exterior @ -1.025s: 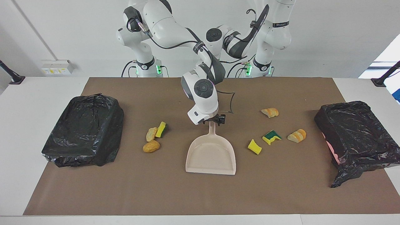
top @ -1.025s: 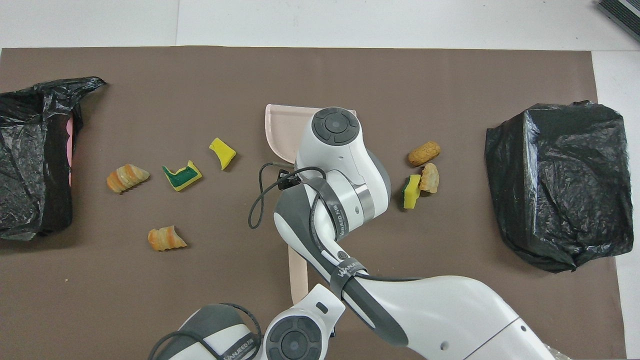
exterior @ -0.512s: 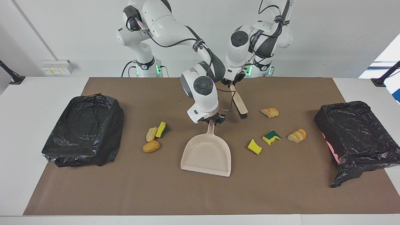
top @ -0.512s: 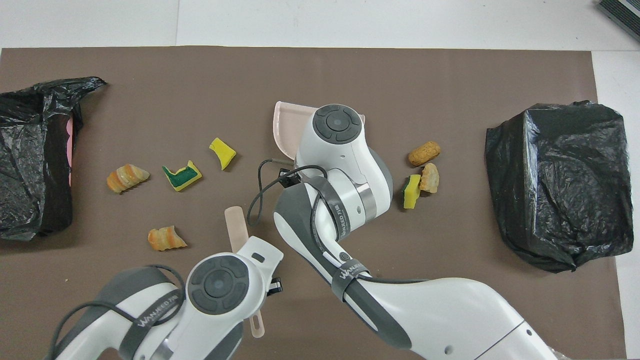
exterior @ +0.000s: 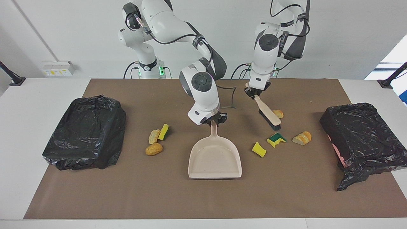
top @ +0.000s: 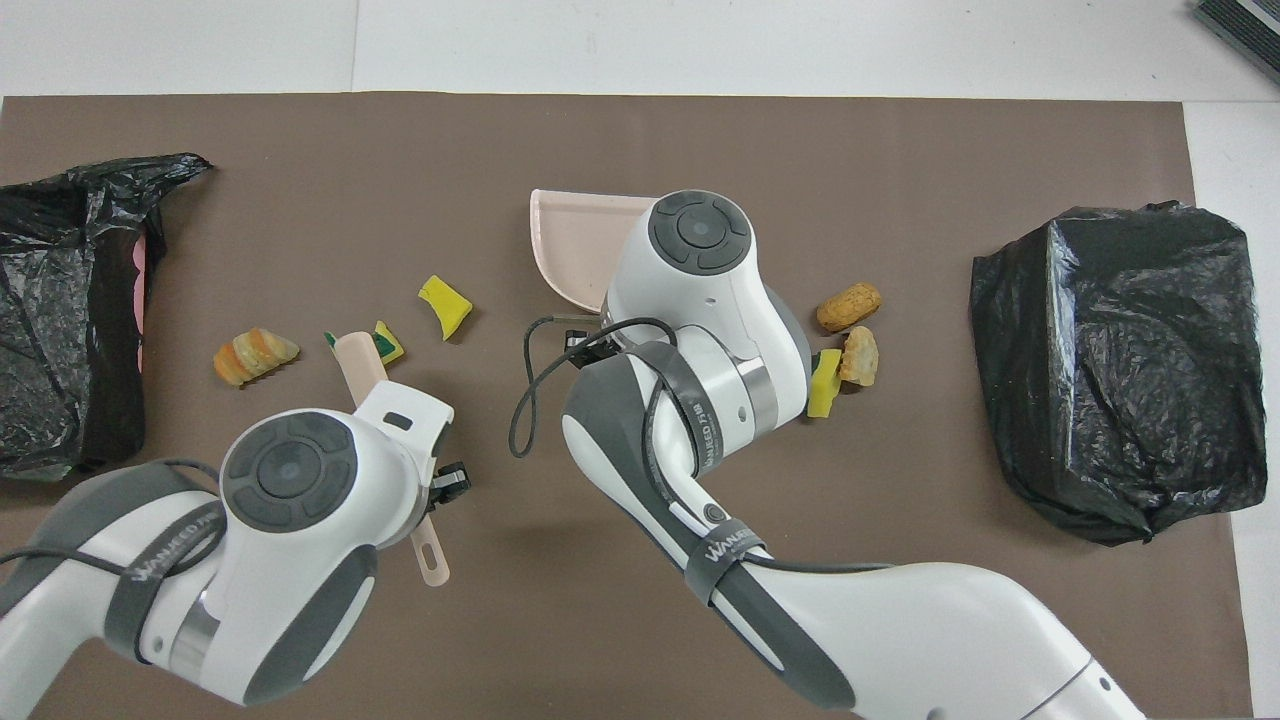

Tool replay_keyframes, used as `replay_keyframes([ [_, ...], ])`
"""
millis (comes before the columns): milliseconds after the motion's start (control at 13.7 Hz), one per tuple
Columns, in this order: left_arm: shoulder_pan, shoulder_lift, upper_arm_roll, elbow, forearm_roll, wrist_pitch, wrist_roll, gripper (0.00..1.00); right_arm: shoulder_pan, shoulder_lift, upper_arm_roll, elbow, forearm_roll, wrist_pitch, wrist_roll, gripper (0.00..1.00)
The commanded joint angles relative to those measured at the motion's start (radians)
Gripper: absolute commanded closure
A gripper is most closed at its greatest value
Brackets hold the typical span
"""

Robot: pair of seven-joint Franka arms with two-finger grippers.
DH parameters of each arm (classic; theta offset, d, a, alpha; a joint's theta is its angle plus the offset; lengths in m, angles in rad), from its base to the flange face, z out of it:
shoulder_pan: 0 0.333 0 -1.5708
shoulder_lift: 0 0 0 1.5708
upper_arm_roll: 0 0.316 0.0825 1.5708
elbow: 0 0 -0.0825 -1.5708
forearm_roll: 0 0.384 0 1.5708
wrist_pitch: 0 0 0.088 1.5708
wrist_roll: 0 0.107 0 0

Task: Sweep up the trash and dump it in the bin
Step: 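Grasp the brush with the left gripper while the right gripper positions the dustpan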

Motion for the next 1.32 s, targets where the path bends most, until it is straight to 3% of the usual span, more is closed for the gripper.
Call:
replay_keyframes([
  [0, 0.128, 0.067, -0.015, 0.058, 0.021, -0.005, 0.154, 1.00, -0.011, -0.096, 0.009, -0.129, -0.047, -0.005, -0.220, 1.00],
  [366, 0.273, 0.139, -0.015, 0.064, 0.112, 0.039, 0.314, 1.00, -0.011, -0.127, 0.015, -0.203, -0.092, 0.087, -0.594, 1.00],
  [732, 0.322, 0.169, -0.015, 0.100, 0.133, 0.007, 0.382, 1.00, 0.000, -0.122, 0.015, -0.243, -0.133, 0.087, -0.734, 1.00],
  [1245, 0.311, 0.182, -0.024, 0.080, 0.117, -0.048, 0.493, 1.00, 0.063, -0.073, 0.016, -0.243, -0.216, 0.099, -0.745, 1.00],
])
